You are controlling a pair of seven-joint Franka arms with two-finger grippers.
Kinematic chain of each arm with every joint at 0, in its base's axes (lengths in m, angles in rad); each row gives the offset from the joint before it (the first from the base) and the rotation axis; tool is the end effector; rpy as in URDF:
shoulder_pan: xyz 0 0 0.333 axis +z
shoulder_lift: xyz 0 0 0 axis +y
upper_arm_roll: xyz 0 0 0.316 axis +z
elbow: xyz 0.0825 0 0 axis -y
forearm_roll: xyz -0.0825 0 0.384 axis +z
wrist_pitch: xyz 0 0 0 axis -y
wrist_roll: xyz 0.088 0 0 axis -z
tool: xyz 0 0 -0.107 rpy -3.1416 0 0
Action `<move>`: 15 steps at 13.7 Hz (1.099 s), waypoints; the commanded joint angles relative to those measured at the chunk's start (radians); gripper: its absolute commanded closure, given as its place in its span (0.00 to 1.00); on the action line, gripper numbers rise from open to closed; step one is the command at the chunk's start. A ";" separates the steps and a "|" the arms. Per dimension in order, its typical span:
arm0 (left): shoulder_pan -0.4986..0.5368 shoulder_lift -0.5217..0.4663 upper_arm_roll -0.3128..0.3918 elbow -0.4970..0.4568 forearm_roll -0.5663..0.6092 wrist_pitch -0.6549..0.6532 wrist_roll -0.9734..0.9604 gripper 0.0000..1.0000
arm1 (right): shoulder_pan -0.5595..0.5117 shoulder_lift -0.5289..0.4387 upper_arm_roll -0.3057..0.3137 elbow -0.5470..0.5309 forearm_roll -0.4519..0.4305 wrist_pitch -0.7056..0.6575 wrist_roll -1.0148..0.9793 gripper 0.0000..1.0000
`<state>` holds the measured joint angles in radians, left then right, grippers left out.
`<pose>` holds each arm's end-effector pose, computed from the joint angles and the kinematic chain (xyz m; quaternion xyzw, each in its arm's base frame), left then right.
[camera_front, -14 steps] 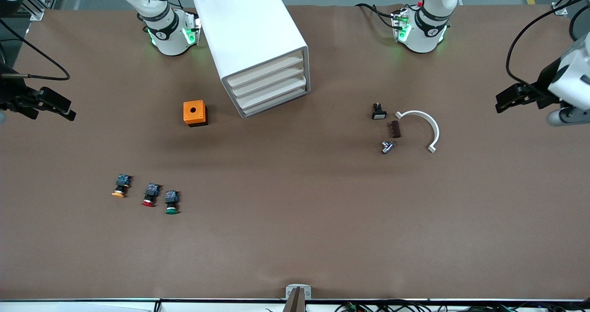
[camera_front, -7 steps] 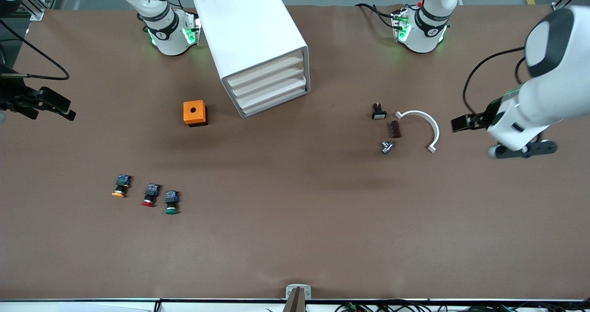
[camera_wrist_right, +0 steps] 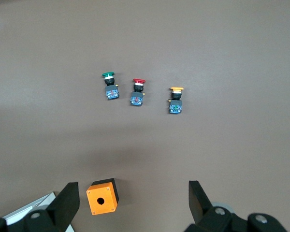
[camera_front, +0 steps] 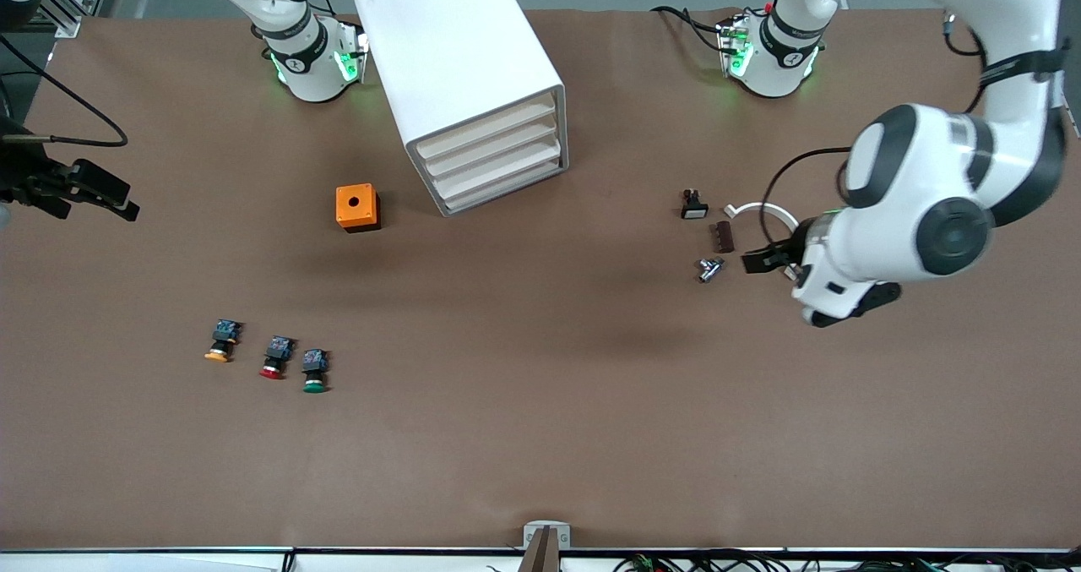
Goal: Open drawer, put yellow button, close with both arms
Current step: 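Move the left gripper toward the white cabinet's top drawer handle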
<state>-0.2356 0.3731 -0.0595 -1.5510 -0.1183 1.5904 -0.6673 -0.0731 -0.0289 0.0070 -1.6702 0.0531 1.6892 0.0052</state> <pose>0.5996 -0.1908 0.4131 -0.9647 -0.1930 0.1787 0.0153 0.5544 -0.0315 0.6040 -0.9986 0.0381 -0.0247 0.0256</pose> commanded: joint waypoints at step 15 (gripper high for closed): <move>-0.179 0.188 0.004 0.094 -0.343 -0.024 -1.006 0.00 | -0.017 -0.013 0.011 -0.014 0.011 0.003 -0.017 0.00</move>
<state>-0.4122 0.5451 -0.0599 -1.4811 -0.4228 1.5889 -1.5838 -0.0731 -0.0288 0.0070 -1.6718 0.0531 1.6895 0.0042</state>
